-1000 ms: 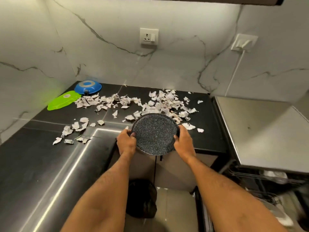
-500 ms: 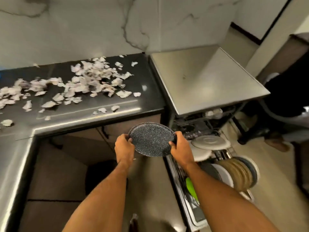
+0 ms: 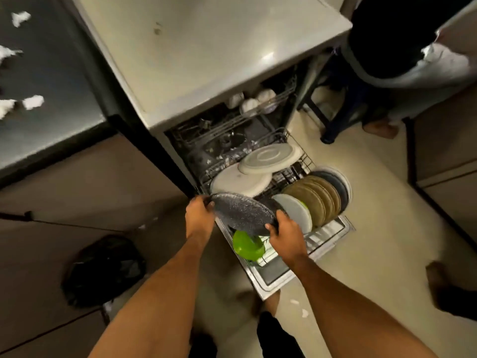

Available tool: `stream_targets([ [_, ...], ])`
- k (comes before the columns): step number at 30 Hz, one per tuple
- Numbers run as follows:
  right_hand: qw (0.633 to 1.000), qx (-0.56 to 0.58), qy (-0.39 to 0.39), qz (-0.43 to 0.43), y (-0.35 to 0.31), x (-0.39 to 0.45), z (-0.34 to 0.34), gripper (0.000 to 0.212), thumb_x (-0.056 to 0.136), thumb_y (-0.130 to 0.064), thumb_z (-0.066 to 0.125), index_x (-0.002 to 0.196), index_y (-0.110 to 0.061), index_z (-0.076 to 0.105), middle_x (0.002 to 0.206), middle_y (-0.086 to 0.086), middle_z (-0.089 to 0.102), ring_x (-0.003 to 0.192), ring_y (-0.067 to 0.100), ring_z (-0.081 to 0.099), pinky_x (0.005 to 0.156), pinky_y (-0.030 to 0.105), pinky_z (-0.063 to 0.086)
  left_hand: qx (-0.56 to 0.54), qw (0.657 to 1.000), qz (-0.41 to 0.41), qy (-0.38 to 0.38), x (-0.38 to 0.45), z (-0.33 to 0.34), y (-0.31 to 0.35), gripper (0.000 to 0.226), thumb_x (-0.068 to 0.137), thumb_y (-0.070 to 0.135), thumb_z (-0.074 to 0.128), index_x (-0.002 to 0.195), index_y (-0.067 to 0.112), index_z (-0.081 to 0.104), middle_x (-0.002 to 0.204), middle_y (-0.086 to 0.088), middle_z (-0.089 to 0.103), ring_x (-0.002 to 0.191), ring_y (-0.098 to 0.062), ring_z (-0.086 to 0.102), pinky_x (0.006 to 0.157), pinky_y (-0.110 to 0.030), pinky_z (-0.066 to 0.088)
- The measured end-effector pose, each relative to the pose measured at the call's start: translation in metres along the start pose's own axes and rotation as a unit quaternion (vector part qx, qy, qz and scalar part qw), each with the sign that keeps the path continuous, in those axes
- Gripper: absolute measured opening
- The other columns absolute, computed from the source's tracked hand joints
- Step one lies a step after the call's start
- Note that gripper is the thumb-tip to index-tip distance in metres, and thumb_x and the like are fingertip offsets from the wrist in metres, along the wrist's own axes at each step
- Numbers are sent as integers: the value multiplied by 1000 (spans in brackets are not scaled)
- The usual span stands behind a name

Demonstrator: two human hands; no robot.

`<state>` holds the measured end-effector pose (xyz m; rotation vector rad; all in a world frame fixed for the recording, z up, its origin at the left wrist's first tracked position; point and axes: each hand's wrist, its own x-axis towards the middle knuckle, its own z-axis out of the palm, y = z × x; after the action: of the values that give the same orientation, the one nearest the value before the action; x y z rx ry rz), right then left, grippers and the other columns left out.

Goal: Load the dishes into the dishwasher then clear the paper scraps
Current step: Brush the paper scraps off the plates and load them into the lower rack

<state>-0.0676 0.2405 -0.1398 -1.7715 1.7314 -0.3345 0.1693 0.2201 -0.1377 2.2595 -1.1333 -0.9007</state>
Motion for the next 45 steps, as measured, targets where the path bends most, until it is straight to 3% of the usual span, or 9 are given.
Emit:
stream_targets([
  [3, 999, 6, 22, 40, 47, 5, 13, 24, 93, -17, 66, 111, -4, 56, 94, 24, 69, 87, 47, 65, 66, 50, 53, 37, 998, 18, -51, 26, 58, 8, 21, 98, 15, 58, 116, 10, 68, 109, -16, 70, 104, -36, 64, 84, -41, 54],
  [7, 998, 1, 37, 57, 77, 3, 20, 13, 93, -12, 65, 97, -7, 53, 81, 21, 66, 74, 44, 64, 58, 44, 48, 59, 990, 51, -116, 44, 104, 21, 21, 98, 8, 56, 117, 7, 66, 105, -14, 67, 97, -29, 63, 72, -26, 47],
  [9, 997, 0, 35, 66, 101, 6, 34, 14, 92, -9, 64, 92, -9, 50, 75, 17, 62, 68, 40, 61, 55, 42, 45, 66, 987, 59, -137, 52, 134, 19, 26, 98, 8, 57, 123, 6, 64, 114, -15, 66, 105, -31, 61, 82, -25, 49],
  [12, 997, 7, 34, 72, 125, 4, 52, 14, 90, -4, 64, 89, -10, 51, 71, 13, 59, 63, 35, 58, 54, 38, 41, 96, 981, 50, -162, 58, 166, 9, 33, 97, 8, 57, 131, 7, 60, 126, -18, 62, 121, -36, 54, 104, -42, 44],
  [20, 996, 37, 7, 80, 150, 7, 101, 18, 92, -7, 65, 85, -17, 52, 70, -1, 51, 59, 19, 48, 55, 30, 39, 108, 979, 21, -173, 74, 213, -36, 55, 83, -8, 60, 136, 9, 56, 136, -16, 58, 129, -33, 50, 114, -41, 38],
  [23, 996, 43, -7, 76, 154, 5, 115, 7, 91, -7, 65, 92, -14, 65, 72, 3, 60, 62, 23, 55, 57, 34, 48, 114, 977, 20, -181, 75, 222, -52, 61, 82, -11, 55, 140, 9, 54, 143, -15, 54, 134, -32, 47, 117, -38, 34],
  [26, 996, 26, -30, 82, 155, 2, 124, 23, 91, -9, 64, 112, -16, 73, 81, 10, 70, 68, 30, 65, 64, 38, 56, 107, 976, 5, -188, 73, 230, -56, 58, 87, -10, 50, 142, 9, 54, 142, -15, 56, 134, -32, 48, 117, -38, 35],
  [35, 974, -18, -151, 165, 158, 28, 131, 28, 95, -5, 54, 117, -15, 68, 98, 13, 72, 91, 33, 67, 70, 31, 42, 105, 970, -36, -217, 78, 248, -64, 82, 85, -14, 48, 157, 18, 28, 158, -12, 37, 146, -29, 34, 121, -39, 28],
  [45, 975, -40, -160, 151, 161, 33, 137, 35, 91, -7, 63, 126, -9, 59, 120, 16, 66, 106, 35, 65, 86, 38, 52, 113, 978, -3, -177, 67, 240, -72, 76, 85, -13, 53, 153, 15, 33, 150, -16, 43, 136, -33, 45, 113, -39, 37],
])
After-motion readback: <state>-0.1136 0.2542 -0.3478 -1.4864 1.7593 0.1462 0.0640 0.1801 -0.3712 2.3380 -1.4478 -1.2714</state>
